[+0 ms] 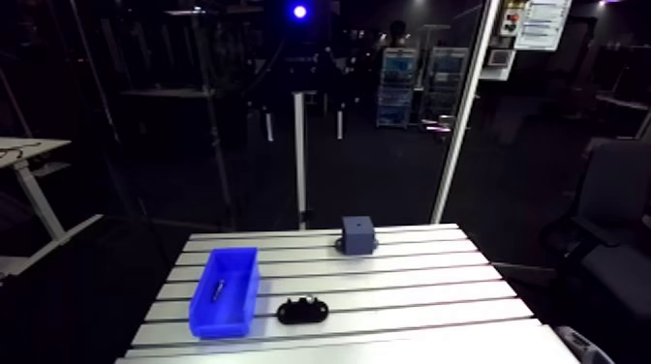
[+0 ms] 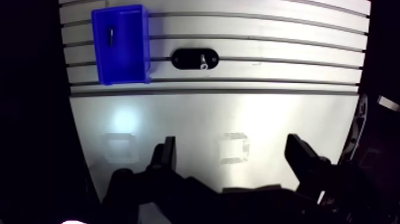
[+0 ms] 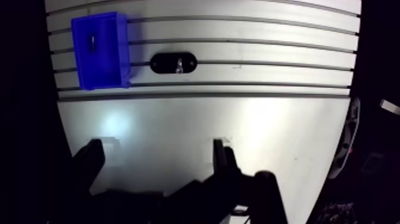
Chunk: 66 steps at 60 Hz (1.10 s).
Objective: Pick up the M10 bolt and insert it into the hole until fully seated.
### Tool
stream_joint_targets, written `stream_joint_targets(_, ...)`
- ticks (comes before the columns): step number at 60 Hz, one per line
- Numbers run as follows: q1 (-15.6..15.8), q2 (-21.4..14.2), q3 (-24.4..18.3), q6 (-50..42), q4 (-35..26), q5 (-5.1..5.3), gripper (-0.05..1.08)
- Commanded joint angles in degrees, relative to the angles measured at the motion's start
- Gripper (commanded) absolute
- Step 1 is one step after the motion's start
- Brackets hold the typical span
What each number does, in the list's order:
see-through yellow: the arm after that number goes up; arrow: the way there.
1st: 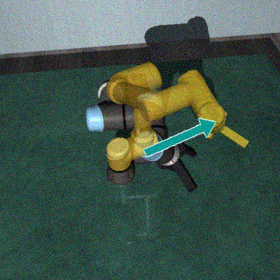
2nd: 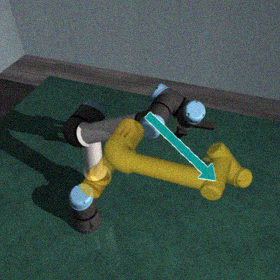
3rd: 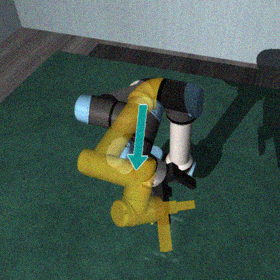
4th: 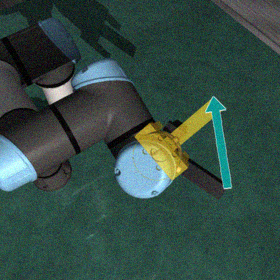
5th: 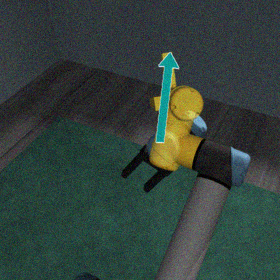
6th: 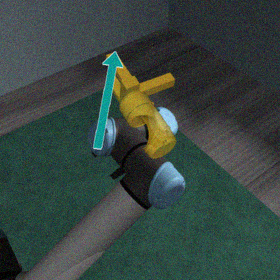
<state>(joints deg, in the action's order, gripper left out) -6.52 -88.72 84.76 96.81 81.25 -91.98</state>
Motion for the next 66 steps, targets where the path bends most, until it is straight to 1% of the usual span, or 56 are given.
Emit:
stream_joint_targets(1,0.0,0.0,0.3,-0.1,0.0,0.01,0.01)
stream_joint_targets(46,0.3,0.3,0.4,-0.7,0.1,0.26,0.01)
stream_joint_targets(53,0.3,0.3,0.4,-0.7,0.1,0.86,0.01)
stream_joint_targets(66,0.3,0.3,0.4,-0.7,0.1,0.88,0.01)
